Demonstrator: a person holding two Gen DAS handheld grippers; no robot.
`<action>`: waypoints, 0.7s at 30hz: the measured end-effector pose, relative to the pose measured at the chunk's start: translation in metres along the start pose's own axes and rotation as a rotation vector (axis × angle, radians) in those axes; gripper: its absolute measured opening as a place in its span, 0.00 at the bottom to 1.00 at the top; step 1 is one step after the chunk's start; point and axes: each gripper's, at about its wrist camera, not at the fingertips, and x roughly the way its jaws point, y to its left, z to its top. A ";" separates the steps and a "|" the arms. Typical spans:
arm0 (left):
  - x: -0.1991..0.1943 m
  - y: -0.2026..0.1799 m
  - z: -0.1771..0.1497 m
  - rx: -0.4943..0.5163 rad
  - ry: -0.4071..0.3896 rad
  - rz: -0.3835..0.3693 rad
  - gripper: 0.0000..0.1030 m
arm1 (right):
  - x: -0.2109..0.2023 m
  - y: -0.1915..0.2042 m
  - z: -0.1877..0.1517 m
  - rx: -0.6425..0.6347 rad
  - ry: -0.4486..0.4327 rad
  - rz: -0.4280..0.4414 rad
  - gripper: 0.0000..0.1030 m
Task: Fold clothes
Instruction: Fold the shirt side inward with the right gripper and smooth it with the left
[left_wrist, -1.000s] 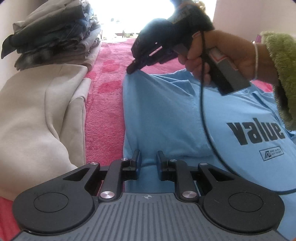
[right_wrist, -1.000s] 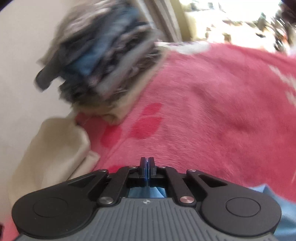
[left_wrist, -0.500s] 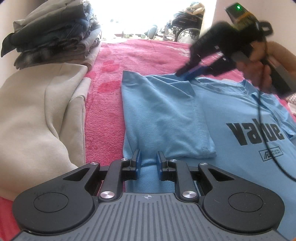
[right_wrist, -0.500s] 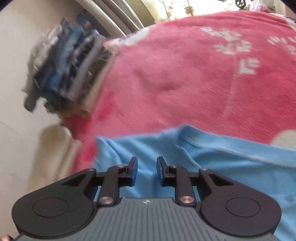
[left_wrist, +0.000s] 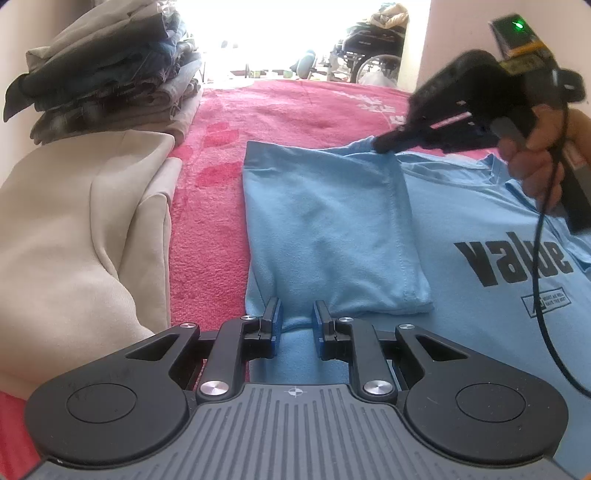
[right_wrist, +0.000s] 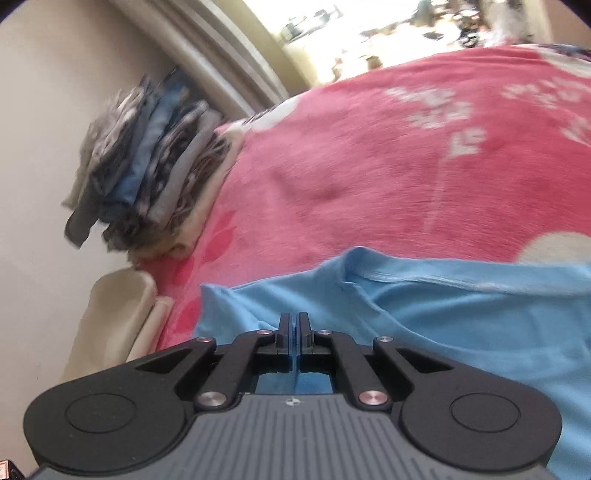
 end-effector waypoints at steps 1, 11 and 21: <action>0.000 0.000 0.000 0.002 0.000 -0.001 0.17 | 0.000 -0.003 -0.002 0.011 -0.008 -0.013 0.02; 0.000 0.001 0.000 0.002 -0.003 -0.008 0.17 | -0.002 -0.017 -0.002 0.019 -0.088 0.004 0.06; -0.001 0.002 -0.001 0.009 -0.010 -0.015 0.17 | 0.036 0.026 -0.023 -0.363 0.092 0.032 0.00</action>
